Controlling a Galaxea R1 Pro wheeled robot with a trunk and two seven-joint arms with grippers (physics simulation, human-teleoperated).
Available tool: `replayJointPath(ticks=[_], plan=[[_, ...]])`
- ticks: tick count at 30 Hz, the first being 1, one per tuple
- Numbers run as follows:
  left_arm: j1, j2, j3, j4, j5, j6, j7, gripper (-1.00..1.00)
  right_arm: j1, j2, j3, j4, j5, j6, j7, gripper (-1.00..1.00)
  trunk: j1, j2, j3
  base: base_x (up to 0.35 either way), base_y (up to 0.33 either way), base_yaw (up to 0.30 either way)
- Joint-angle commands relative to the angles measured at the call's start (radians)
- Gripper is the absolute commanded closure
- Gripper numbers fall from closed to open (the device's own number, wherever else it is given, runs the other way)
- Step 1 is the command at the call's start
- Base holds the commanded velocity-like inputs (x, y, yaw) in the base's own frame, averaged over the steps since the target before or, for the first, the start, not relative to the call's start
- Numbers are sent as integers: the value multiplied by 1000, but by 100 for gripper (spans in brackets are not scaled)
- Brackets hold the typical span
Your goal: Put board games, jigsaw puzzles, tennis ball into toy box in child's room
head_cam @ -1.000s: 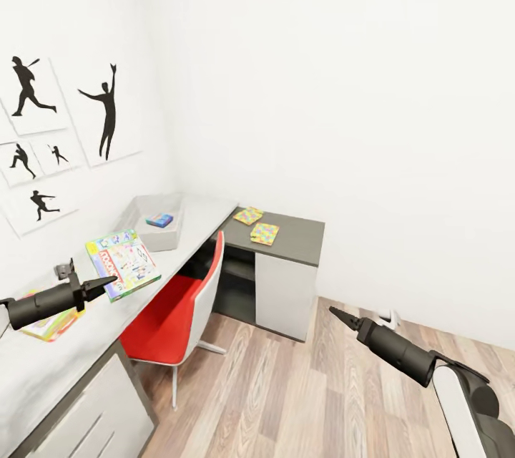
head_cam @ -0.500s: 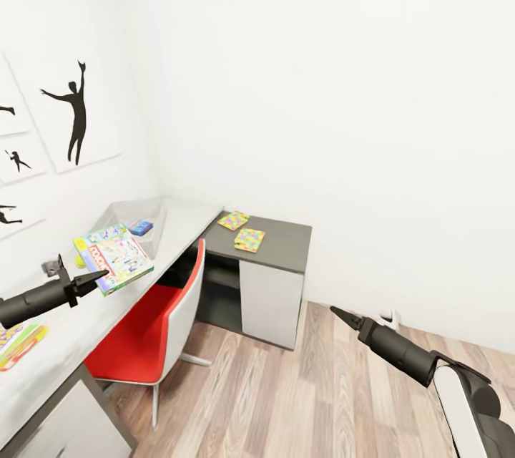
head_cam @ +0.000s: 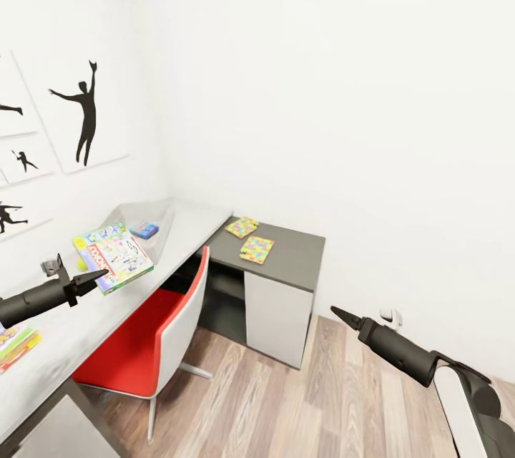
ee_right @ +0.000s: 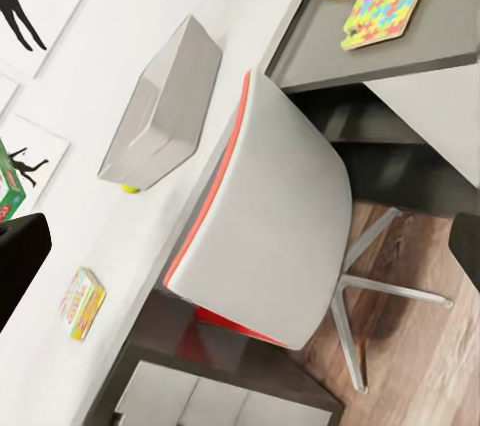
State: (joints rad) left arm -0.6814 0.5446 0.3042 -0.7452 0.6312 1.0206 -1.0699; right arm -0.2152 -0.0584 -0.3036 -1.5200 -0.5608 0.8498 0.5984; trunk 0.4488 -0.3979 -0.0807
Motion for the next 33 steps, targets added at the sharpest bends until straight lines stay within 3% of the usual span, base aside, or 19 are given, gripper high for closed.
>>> replayJointPath(ticks=[1, 10, 15, 17, 19, 23, 33], plan=[[-1, 0, 1, 0, -1, 4, -4, 100, -1, 0, -1, 0, -1, 6, 3, -100, 1, -2, -2, 306, -66, 33], [-1, 0, 1, -1, -1, 4, -4, 100, -1, 0, -2, -19, -7, 15, 18, -100, 1, -2, -2, 319, -17, 9], [-2, 1, 1, -8, 0, 6, -4, 100, -11, -2, -15, -58, -12, 101, 128, -100, 1, -2, -2, 272, -1, 1], [-2, 1, 4, -10, 0, 7, -5, 100, -45, -20, -31, -62, -12, 139, 152, -100, 1, -2, -2, 176, 0, 0], [-3, 1, 22, -10, -1, 8, -5, 100, -134, -59, -46, -64, -13, 173, 164, -100, 1, -2, -2, 141, 0, 0], [-3, 1, 52, -11, -2, 9, -4, 100, -244, -89, -53, -62, -8, 194, 166, -100, 1, -2, -2, 136, -67, 0], [-3, 0, 62, -13, 0, 9, -4, 100, -270, -101, -54, -51, -3, 197, 157, -100, 1, -2, -2, 220, -103, 29]])
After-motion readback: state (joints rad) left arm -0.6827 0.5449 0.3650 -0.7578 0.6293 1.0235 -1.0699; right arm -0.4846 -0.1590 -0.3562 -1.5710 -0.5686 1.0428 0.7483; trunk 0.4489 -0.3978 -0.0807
